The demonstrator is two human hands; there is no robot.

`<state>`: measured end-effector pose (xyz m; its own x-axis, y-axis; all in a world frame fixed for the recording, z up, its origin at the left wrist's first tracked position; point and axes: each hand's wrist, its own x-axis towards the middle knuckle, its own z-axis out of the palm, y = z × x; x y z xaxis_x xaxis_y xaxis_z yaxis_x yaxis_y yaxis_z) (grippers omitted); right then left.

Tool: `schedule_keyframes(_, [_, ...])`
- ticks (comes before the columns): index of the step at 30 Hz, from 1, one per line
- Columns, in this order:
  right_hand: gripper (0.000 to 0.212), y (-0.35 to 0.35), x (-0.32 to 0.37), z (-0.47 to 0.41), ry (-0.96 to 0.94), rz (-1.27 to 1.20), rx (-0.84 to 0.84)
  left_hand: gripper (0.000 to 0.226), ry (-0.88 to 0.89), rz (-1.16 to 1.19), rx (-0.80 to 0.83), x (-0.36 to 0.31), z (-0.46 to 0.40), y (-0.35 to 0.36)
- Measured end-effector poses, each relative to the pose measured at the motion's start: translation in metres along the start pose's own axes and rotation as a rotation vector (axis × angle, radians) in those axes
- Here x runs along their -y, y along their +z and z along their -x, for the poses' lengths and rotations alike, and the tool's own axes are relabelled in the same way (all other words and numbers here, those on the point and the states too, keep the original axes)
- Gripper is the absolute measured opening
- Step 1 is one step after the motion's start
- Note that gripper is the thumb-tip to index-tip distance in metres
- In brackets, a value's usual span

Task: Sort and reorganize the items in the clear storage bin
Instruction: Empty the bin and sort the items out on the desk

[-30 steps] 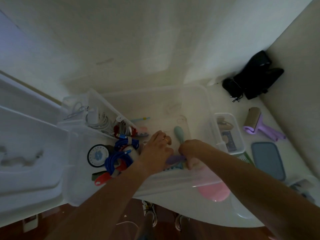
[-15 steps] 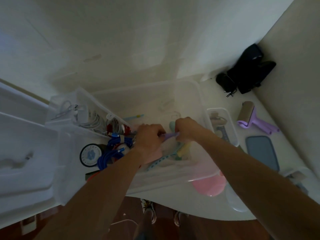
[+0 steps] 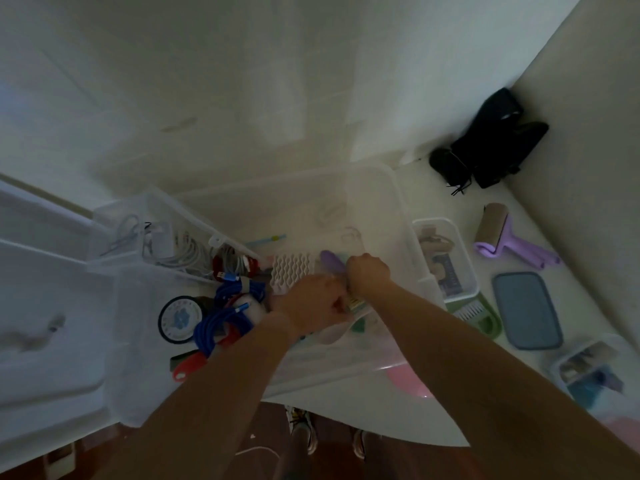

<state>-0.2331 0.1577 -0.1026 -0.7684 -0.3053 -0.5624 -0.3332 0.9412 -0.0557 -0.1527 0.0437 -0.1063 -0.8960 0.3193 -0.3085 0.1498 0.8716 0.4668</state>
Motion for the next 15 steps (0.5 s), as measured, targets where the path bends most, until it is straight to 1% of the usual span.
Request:
schedule_keyframes(2, [0.029,0.001,0.0,-0.003,-0.003,0.002,0.009,0.026,0.081,-0.128,0.152,-0.008,-0.001,0.001])
schedule_keyframes(4, [0.026,0.005,0.0,-0.004,-0.003,0.008,-0.021,0.031,0.163,-0.217,0.235,-0.019,-0.001,-0.005])
schedule_keyframes(6, [0.029,0.01,0.001,-0.006,0.03,-0.047,-0.057,0.037,0.197,-0.249,0.309,-0.029,-0.005,-0.009])
schedule_keyframes(7, [0.034,0.011,0.002,-0.007,0.058,-0.105,-0.073,0.038,0.287,-0.383,0.336,-0.031,-0.008,-0.006])
schedule_keyframes(8, [0.041,0.012,0.002,-0.01,0.088,-0.166,-0.089,0.043,0.422,-0.561,0.277,-0.032,-0.009,-0.003])
schedule_keyframes(9, [0.046,0.012,0.001,-0.012,0.102,-0.215,-0.104,0.051,0.42,-0.653,0.25,-0.031,-0.014,0.001])
schedule_keyframes(10, [0.049,0.012,0.001,-0.012,0.101,-0.235,-0.114,0.061,0.38,-0.714,0.231,-0.028,-0.016,0.011])
schedule_keyframes(11, [0.052,0.012,0.001,-0.012,0.092,-0.232,-0.125,0.068,0.318,-0.659,0.306,-0.019,-0.017,0.025])
schedule_keyframes(13, [0.052,0.014,0.0,-0.013,0.075,-0.189,-0.174,0.067,0.365,-0.698,0.31,-0.006,-0.023,0.048])
schedule_keyframes(14, [0.051,0.016,0.001,-0.014,0.08,-0.163,-0.198,0.066,0.405,-0.649,0.335,-0.008,-0.026,0.05])
schedule_keyframes(15, [0.05,0.016,0.002,-0.015,0.092,-0.149,-0.218,0.065,0.457,-0.602,0.316,-0.014,-0.027,0.045])
